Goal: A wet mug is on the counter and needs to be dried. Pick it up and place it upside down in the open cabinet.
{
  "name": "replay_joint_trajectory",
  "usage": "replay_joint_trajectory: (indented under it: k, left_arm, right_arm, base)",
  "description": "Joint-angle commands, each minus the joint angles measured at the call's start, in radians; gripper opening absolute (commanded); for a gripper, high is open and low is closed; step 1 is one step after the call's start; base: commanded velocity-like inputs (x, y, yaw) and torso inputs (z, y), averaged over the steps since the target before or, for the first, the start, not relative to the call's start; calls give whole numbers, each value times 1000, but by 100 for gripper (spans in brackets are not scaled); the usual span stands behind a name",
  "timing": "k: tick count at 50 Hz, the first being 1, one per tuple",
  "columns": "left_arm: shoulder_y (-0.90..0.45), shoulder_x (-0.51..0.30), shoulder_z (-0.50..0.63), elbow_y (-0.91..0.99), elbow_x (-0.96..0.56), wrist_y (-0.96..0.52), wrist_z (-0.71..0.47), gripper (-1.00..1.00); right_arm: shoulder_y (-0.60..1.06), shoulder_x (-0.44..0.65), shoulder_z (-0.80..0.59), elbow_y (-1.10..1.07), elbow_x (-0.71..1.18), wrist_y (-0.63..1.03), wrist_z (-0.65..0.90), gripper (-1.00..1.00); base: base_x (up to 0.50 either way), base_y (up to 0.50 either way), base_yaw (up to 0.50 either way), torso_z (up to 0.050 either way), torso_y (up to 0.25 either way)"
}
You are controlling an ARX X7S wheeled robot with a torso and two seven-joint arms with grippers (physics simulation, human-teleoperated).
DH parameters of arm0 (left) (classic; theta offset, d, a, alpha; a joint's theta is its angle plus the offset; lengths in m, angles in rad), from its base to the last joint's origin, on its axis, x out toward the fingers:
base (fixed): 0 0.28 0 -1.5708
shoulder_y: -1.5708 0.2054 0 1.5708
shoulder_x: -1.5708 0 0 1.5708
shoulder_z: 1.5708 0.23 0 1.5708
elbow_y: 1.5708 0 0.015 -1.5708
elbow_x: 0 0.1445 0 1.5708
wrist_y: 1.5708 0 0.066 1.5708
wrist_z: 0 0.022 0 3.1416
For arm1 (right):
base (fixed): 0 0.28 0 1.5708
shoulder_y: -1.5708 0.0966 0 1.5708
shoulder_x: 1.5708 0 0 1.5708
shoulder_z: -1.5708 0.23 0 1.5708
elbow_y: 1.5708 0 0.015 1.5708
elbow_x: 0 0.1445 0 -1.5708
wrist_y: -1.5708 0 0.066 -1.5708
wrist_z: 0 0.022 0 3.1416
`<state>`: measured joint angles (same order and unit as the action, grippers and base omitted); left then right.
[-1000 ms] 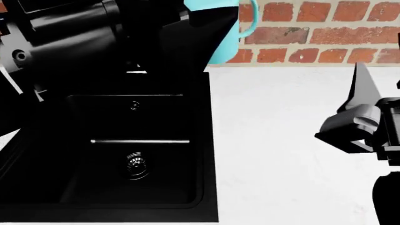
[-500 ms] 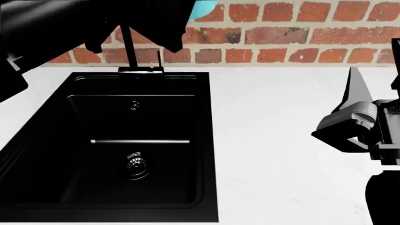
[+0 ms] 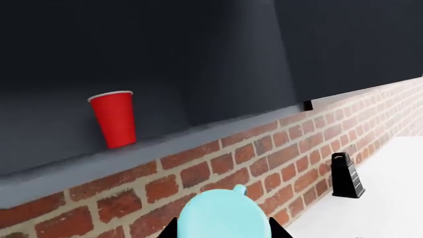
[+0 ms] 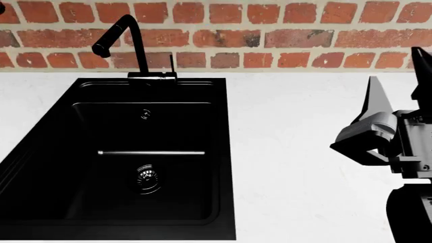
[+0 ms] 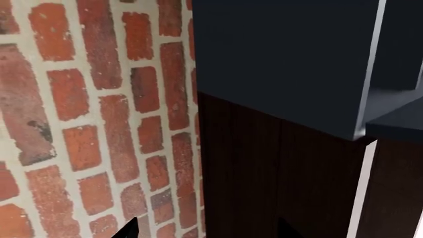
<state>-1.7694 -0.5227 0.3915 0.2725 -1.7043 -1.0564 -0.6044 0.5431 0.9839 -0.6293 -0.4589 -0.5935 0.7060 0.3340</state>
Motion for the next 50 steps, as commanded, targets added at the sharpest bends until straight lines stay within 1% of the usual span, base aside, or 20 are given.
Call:
replay_joint_trajectory:
  k: [1,5,9,14,15,16,18,20,25,29,32,35,38,40,44,47,50]
  left_arm:
    - [-93,33,33,-102,112,0,45,-100]
    - [-128,46,52,-151,160,2,71,-100]
    - [-155,58,89,-216,257,22,123,-100]
    - [-201,80,140,-343,380,63,206,-100]
    - [-245,108,190,-478,489,117,269,-100]
    - [-278,135,226,-590,563,162,318,-100]
    - [-318,173,265,-728,644,220,370,-100]
    - [-338,193,281,-796,679,248,393,-100]
    - [-368,221,305,-889,728,289,427,-100]
    - [-403,261,326,-1033,782,352,471,-100]
    - [-451,324,350,-1261,846,444,529,-100]
    - [-515,409,370,-1552,901,554,619,-100]
    - [-493,412,336,-1581,950,538,607,-100]
    - [-473,410,289,-1581,1005,513,591,-100]
    - [-435,405,135,-1581,1167,453,564,-100]
    - [-403,406,6,-1581,1311,428,568,-100]
    - [-374,410,-100,-1581,1435,423,577,-100]
  right_arm:
    - [-2,-8,-4,13,3,-12,4,100]
    - [-6,-10,-7,20,3,-18,9,100]
    - [-13,-6,-4,22,7,-22,13,100]
    - [-14,-6,-5,28,10,-27,13,100]
    - [-19,-6,-3,31,14,-30,17,100]
    - [-20,-9,-5,38,15,-34,21,100]
    - [-23,-12,-5,44,18,-39,26,100]
    - [-24,-12,-5,47,20,-42,28,100]
    - [-24,-15,-6,50,21,-47,29,100]
    - [-25,-22,-9,62,24,-54,33,100]
    - [-28,-23,-8,66,28,-58,36,100]
    - [-28,-25,-10,70,27,-60,37,100]
    - [-29,-27,-13,71,23,-61,38,100]
    - [-26,-32,-18,75,17,-61,37,100]
    - [-33,-27,-17,70,18,-62,39,100]
    - [-37,-28,-17,74,18,-66,44,100]
    - [-31,-35,-23,80,14,-66,41,100]
  base:
    - [0,0,0,0,0]
    - [0,0,0,0,0]
    - [0,0,0,0,3]
    - [0,0,0,0,0]
    - [0,0,0,0,0]
    - [0,0,0,0,0]
    - [0,0,0,0,0]
    - [0,0,0,0,0]
    - [0,0,1,0,0]
    - [0,0,0,0,0]
    - [0,0,0,0,0]
    - [0,0,0,0,0]
    - [0,0,0,0,0]
    - [0,0,0,0,0]
    - [0,0,1,0,3]
    - [0,0,1,0,0]
    - [4,0,2,0,0]
